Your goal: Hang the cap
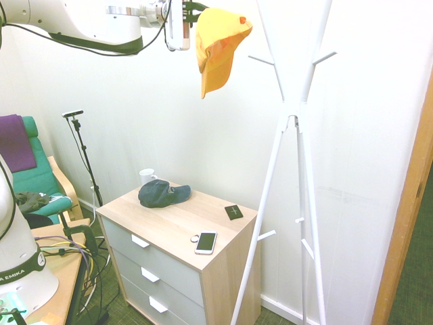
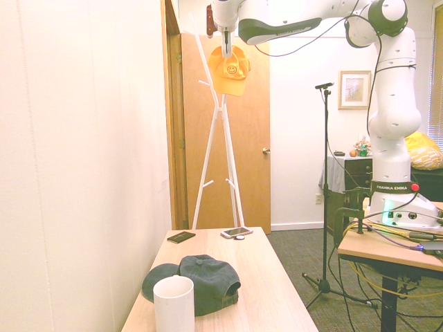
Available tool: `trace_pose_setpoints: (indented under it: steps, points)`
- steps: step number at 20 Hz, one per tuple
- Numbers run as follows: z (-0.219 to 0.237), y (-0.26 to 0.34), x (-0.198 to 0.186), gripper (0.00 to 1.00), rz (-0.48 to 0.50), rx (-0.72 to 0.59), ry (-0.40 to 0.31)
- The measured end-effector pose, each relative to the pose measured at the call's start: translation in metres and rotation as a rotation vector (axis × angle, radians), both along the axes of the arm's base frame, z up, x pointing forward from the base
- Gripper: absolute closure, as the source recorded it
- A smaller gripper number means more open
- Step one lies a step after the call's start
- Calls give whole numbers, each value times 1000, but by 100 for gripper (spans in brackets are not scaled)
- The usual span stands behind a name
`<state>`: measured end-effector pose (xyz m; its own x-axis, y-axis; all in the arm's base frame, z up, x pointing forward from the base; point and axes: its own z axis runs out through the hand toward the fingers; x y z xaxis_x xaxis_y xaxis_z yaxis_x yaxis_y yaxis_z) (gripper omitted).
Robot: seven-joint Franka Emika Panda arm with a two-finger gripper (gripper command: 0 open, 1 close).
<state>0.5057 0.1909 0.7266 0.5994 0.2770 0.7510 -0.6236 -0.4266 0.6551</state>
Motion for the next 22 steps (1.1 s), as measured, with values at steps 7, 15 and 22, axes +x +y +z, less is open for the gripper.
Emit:
trace_pose_setpoints:
  steps: [7, 15, 22]
  points:
    - [-46, -34, 40, 0, -9, 40, 41]
    - [-120, -57, 44, 0, -10, 55, 74]
    - [-114, -60, 36, 0, -13, 65, 64]
